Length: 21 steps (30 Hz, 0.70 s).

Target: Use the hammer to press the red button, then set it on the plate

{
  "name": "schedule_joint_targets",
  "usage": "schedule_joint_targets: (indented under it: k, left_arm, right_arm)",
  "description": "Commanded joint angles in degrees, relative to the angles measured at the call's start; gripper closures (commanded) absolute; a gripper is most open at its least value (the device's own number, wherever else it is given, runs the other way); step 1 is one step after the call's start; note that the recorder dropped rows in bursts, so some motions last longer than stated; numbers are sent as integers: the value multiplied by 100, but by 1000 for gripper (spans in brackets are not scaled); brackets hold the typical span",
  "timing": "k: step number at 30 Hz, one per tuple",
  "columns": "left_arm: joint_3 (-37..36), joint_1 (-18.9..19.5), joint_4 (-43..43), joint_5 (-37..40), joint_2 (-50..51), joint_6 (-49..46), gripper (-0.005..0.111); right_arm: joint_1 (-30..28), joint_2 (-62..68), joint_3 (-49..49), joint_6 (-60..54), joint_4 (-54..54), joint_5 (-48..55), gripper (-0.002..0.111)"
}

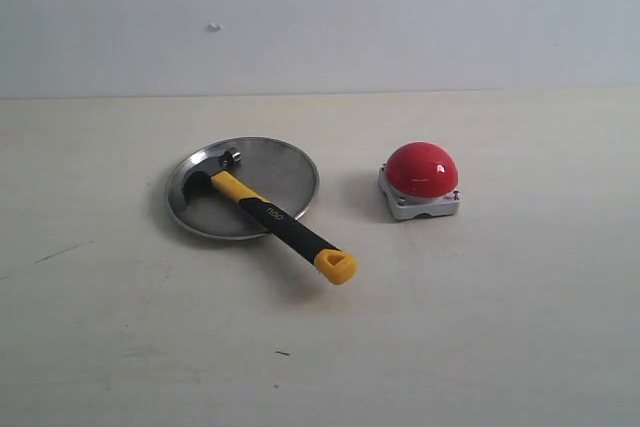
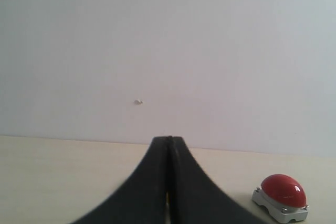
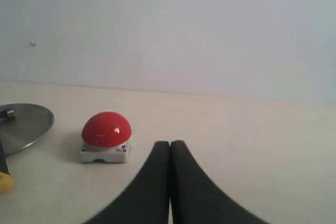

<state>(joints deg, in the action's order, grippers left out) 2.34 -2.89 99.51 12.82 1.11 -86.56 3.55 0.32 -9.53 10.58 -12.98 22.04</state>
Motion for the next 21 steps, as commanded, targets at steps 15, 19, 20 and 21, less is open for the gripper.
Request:
schedule_joint_targets:
  k: [15, 19, 20, 21]
  left_arm:
    - [-25, 3, 43, -14, -28, 11, 107]
    - [-25, 3, 43, -14, -28, 11, 107]
    - [-25, 3, 43, -14, -28, 11, 107]
    - [-25, 3, 43, -14, -28, 11, 107]
  right_arm:
    - [-39, -32, 953, 7, 453, -345, 108]
    - [-39, -32, 953, 7, 453, -345, 108]
    - [-39, -32, 953, -3, 453, -346, 108]
    - [-39, -32, 953, -3, 453, -346, 108]
